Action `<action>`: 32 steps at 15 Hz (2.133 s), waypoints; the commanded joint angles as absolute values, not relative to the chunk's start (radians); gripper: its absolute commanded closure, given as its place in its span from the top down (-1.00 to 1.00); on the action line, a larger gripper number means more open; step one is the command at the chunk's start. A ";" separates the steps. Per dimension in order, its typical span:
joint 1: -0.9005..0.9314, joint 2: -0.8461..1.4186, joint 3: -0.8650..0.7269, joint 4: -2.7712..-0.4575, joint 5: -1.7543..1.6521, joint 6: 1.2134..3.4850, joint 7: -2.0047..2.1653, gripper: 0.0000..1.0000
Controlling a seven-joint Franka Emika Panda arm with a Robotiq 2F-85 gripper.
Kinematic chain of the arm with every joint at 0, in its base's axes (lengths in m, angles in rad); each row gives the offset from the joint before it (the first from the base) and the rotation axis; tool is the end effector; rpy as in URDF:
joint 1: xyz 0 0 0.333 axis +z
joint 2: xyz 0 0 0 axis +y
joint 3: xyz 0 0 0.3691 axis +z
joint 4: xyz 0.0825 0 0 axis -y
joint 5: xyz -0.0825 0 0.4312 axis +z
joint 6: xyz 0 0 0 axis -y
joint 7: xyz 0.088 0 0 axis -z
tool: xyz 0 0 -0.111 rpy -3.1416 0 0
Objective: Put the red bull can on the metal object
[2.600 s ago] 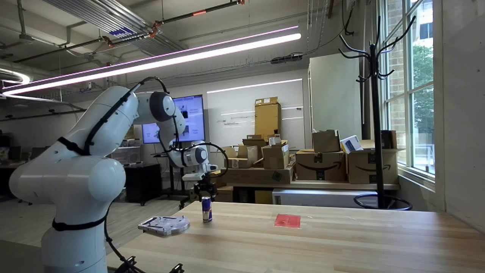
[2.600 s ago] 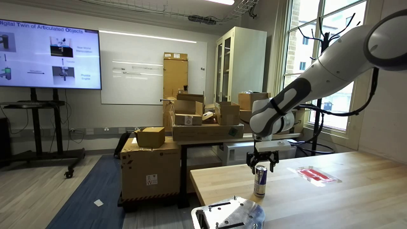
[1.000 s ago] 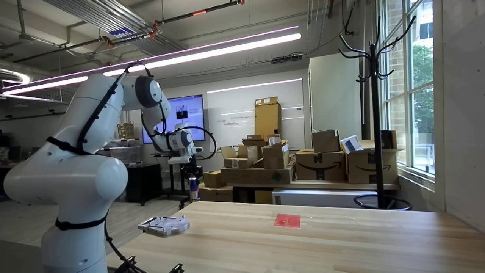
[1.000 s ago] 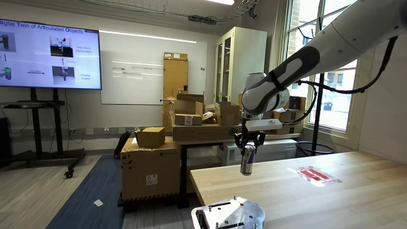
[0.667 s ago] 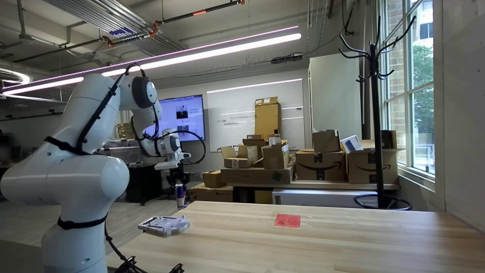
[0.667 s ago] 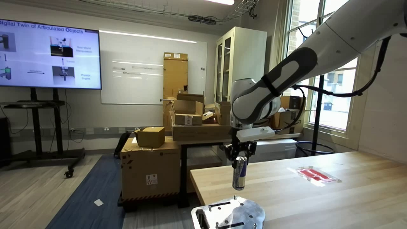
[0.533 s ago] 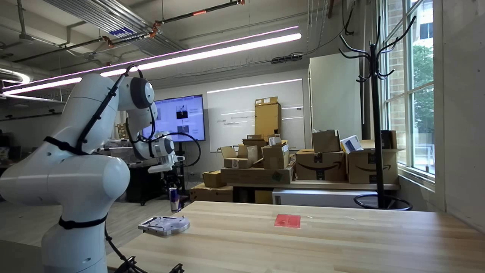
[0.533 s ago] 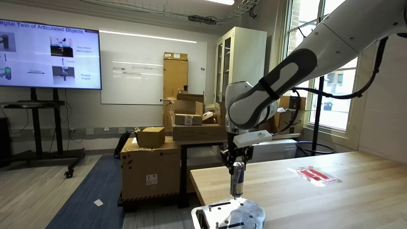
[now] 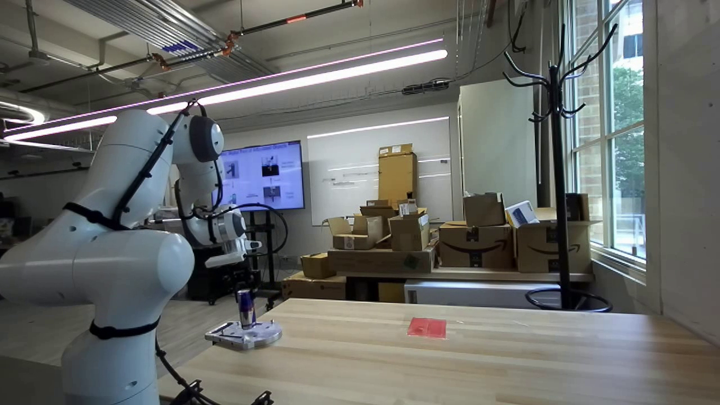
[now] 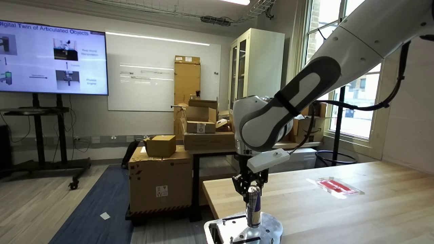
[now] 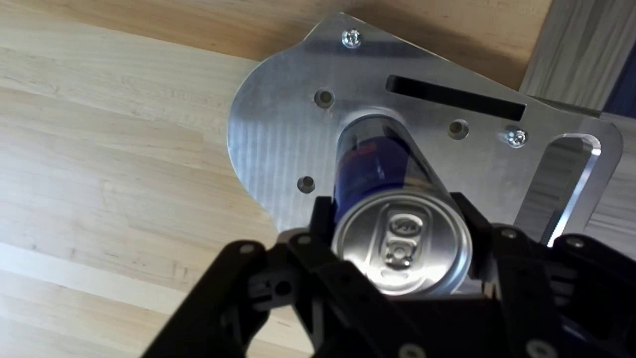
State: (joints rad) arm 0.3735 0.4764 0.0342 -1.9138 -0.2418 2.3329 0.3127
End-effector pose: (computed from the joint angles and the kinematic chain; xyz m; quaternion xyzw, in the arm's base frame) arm 0.6258 0.2638 0.2490 0.9880 0.1311 0.0011 0.0819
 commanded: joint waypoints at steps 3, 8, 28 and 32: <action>0.357 0.470 0.062 -1.950 -0.240 2.340 0.305 -0.32; 0.329 0.476 0.093 -1.962 -0.185 2.397 0.255 -0.32; 0.244 0.127 0.029 -2.180 -0.268 2.392 0.344 1.00; 0.186 0.095 0.009 -2.208 -0.265 2.391 0.354 1.00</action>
State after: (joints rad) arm 0.2280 0.1475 0.0075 -2.1670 -0.2451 2.3989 0.3150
